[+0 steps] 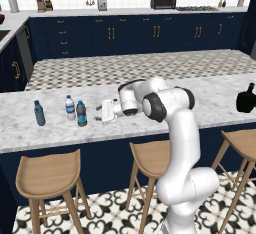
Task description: Move the plastic bottles in the middle to the plastics group, and the glass bottles in the middle to the glass group.
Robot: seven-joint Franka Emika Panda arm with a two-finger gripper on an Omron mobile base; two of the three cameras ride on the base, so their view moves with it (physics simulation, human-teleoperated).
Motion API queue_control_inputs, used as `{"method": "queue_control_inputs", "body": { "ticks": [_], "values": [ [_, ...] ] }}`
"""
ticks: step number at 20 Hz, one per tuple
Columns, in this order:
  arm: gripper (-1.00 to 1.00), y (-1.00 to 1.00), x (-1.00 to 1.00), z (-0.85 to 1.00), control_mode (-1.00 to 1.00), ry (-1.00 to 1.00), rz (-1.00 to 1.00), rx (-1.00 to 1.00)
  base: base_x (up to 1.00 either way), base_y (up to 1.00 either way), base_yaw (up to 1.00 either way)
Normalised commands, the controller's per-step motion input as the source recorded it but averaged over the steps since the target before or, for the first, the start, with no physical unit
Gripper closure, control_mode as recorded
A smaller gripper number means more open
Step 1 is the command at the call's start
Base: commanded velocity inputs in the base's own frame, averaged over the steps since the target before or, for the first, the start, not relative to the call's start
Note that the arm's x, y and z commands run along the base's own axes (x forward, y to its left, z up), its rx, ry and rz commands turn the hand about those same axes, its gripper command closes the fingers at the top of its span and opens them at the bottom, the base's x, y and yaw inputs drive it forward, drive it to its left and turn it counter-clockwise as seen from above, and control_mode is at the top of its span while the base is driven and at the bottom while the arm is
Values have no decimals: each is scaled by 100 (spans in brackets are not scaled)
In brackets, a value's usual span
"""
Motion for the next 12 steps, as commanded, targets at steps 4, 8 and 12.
{"method": "queue_control_inputs", "body": {
  "ticks": [4,8,12],
  "values": [
    [-100,-63,-23,23,-100,0,0,0,0,0,0],
    [-100,-54,-49,26,-100,0,-4,0,0,0,0],
    [-100,-56,-40,24,-100,0,-7,0,0,0,0]
  ]
}}
